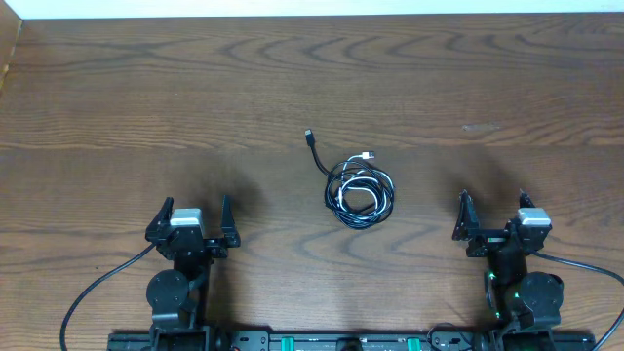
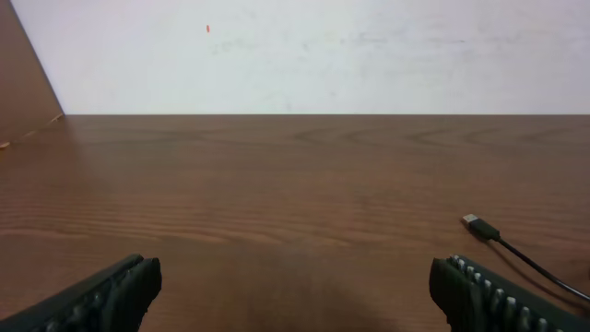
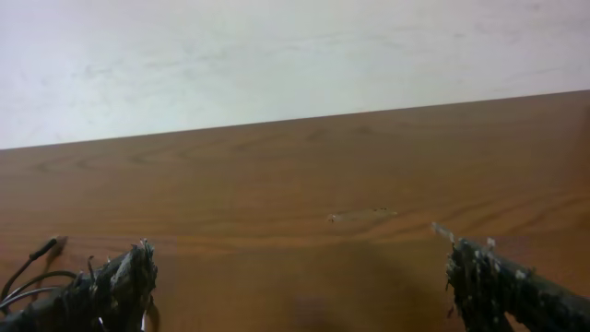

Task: Untangle cables
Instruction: 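Raise both grippers and move them toward the tangled cable bundle, then reach the left gripper down and grasp the cable bundle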

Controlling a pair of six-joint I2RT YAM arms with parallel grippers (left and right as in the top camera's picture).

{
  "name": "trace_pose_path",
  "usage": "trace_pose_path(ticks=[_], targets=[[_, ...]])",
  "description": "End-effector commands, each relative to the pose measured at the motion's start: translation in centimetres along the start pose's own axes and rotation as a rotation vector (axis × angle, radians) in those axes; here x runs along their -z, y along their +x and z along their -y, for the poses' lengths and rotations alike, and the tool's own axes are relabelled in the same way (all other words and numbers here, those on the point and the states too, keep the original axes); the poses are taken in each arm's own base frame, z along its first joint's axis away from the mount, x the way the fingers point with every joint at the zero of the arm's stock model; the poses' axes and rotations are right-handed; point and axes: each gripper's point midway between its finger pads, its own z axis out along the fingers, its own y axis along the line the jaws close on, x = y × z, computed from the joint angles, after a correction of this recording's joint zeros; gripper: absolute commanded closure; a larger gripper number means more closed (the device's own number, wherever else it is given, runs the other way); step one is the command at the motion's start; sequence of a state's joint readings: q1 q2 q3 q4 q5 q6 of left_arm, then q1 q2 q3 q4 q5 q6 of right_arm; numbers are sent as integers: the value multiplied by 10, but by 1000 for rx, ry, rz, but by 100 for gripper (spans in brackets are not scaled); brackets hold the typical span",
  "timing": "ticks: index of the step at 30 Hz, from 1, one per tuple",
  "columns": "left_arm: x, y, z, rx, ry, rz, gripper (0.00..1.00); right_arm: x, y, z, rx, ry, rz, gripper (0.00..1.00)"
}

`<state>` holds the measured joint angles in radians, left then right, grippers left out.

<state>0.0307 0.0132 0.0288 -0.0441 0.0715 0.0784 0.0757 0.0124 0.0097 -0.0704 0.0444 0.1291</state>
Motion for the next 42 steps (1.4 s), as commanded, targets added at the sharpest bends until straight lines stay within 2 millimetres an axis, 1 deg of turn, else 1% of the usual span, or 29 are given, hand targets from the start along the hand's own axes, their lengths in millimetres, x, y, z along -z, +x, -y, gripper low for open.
trace_pose_path(ticks=[1, 6, 9, 11, 12, 14, 15, 16, 20, 21, 22, 23, 24, 26, 28, 29, 30, 31, 33, 34, 35, 36, 38, 41, 42], targets=[[-2, 17, 0, 8, -4, -44, 2, 0, 1, 1, -12, 4, 2, 1], [-2, 17, -1, 8, -5, -44, 2, 0, -1, 4, -12, 22, 8, 1], [-2, 16, 2, 10, 6, -43, 2, 0, 0, 0, -13, -2, 6, 1], [-2, 8, 8, 14, 47, -11, 2, 0, -5, -5, -14, -31, 23, 1], [-1, 1, 14, 20, 77, 19, 2, 0, -9, -7, -14, -40, 41, 1], [1, -15, 20, 34, 115, 63, 2, 2, -27, -9, -15, -48, 102, 1], [4, -23, 21, 33, 125, 80, 2, 4, -36, -10, -15, -51, 125, 1], [7, -35, 22, 43, 129, 95, 2, 8, -50, -12, -16, -54, 147, 1], [18, -59, 25, 49, 148, 93, 2, 21, -82, -15, -16, -55, 150, 1], [23, -70, 25, 49, 149, 87, 2, 25, -91, -17, -16, -55, 139, 1], [25, -75, 25, 49, 150, 84, 2, 27, -95, -18, -16, -59, 133, 1], [29, -86, 26, 50, 154, 84, 2, 31, -103, -22, -15, -77, 120, 1], [34, -101, 27, 49, 163, 82, 2, 36, -116, -30, -32, -108, 95, 1], [41, -125, 28, 52, 170, 68, 2, 41, -130, -33, -77, -112, 51, 1], [46, -151, 35, 70, 212, 38, 2, 42, -142, -39, -95, -126, -18, 1], [47, -164, 42, 78, 254, 6, 2, 40, -149, -46, -97, -155, -75, 1], [46, -172, 48, 84, 287, -23, 2, 38, -152, -50, -99, -170, -111, 1], [45, -177, 53, 97, 317, -64, 2, 36, -154, -55, -102, -189, -156, 1], [40, -183, 60, 136, 360, -155, 2, 30, -154, -64, -114, -221, -267, 1], [37, -183, 64, 161, 377, -211, 2, 27, -152, -70, -126, -241, -348, 1], [35, -183, 67, 184, 391, -264, 2, 26, -150, -72, -131, -246, -380, 1], [35, -182, 72, 208, 420, -327, 2, 23, -146, -74, -143, -250, -457, 1], [31, -180, 77, 234, 443, -416, 2, 18, -136, -75, -161, -232, -592, 1], [19, -173, 77, 254, 438, -482, 2, 9, -124, -72, -168, -196, -702, 1], [17, -168, 81, 307, 448, -523, 2, 3, -116, -75, -192, -205, -749, 1]])
